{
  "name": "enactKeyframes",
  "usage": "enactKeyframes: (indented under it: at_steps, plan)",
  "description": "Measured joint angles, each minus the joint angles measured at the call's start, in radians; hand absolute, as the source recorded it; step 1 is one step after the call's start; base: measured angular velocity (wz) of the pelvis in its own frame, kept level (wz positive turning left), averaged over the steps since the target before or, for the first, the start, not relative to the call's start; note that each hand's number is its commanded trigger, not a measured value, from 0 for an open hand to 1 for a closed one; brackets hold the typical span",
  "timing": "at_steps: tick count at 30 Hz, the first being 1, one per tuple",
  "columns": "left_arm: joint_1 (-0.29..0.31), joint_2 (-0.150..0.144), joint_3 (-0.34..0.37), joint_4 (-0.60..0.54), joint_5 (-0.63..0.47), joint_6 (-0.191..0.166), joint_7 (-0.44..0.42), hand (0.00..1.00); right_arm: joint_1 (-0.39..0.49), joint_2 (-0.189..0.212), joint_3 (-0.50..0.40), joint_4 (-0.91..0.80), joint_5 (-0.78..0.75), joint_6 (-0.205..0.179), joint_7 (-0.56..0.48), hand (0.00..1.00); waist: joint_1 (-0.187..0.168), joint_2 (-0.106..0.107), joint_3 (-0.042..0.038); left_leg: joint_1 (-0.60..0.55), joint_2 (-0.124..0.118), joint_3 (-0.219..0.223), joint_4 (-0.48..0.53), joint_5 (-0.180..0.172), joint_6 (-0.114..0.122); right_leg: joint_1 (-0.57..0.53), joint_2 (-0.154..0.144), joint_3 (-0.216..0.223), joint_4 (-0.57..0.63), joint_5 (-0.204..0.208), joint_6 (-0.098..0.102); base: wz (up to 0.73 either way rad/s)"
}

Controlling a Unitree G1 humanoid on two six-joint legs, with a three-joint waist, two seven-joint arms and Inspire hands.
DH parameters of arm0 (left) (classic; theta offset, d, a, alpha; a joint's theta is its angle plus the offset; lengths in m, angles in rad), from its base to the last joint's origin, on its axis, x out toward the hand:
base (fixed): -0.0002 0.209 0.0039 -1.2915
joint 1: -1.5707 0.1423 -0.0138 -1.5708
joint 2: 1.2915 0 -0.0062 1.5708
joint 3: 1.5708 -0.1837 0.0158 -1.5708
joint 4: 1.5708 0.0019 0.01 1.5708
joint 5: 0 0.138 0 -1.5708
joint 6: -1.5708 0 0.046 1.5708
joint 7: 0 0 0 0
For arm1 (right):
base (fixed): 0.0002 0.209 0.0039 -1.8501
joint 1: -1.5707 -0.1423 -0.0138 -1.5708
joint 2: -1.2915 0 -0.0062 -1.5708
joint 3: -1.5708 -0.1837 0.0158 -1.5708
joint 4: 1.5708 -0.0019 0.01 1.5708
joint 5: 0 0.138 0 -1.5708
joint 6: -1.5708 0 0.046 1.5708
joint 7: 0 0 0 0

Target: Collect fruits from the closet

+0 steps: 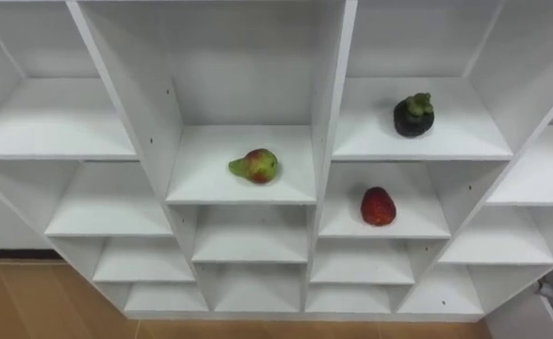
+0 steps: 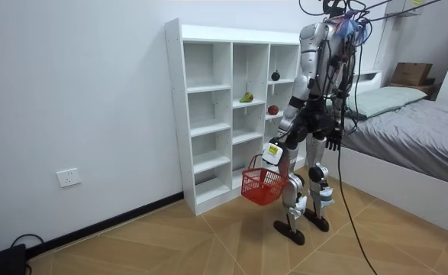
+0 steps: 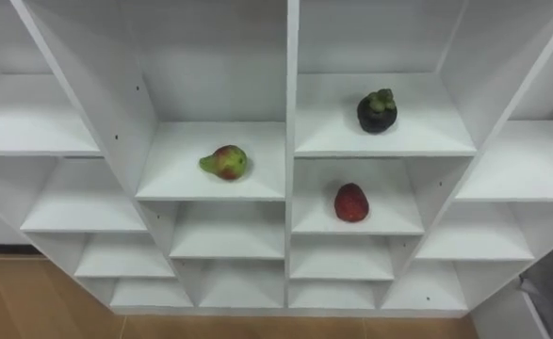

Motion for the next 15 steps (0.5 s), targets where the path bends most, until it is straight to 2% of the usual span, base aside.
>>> enactKeyframes:
  at_steps: [8,11,15]
  plan:
    - [-0.007,0.001,0.001,0.001,0.02,-0.051,0.016,1.0,-0.013,0.0,-0.018,-0.06,0.09,-0.129,-0.055,0.0,-0.002,0.008,0.0009,-0.004,0.0,0.002,0.003,0.0,0.0,-0.002,0.0,0.0,-0.002,0.0,0.0,0.0]
    - [-0.008,0.0,0.001,0.001,0.02,-0.068,0.016,1.0,-0.01,0.001,-0.024,-0.066,0.122,-0.159,-0.058,0.0,-0.003,0.008,0.0008,-0.005,0.0,0.003,0.003,0.0,0.0,-0.002,0.0,0.0,-0.002,0.0,0.0,0.0]
    - [-0.009,0.001,0.001,0.003,0.02,-0.085,0.015,1.0,-0.008,0.001,-0.024,-0.069,0.136,-0.179,-0.067,0.0,-0.002,0.007,0.0006,-0.006,0.0,0.003,0.004,0.0,0.0,-0.004,0.0,0.001,-0.002,0.0,0.0,0.0]
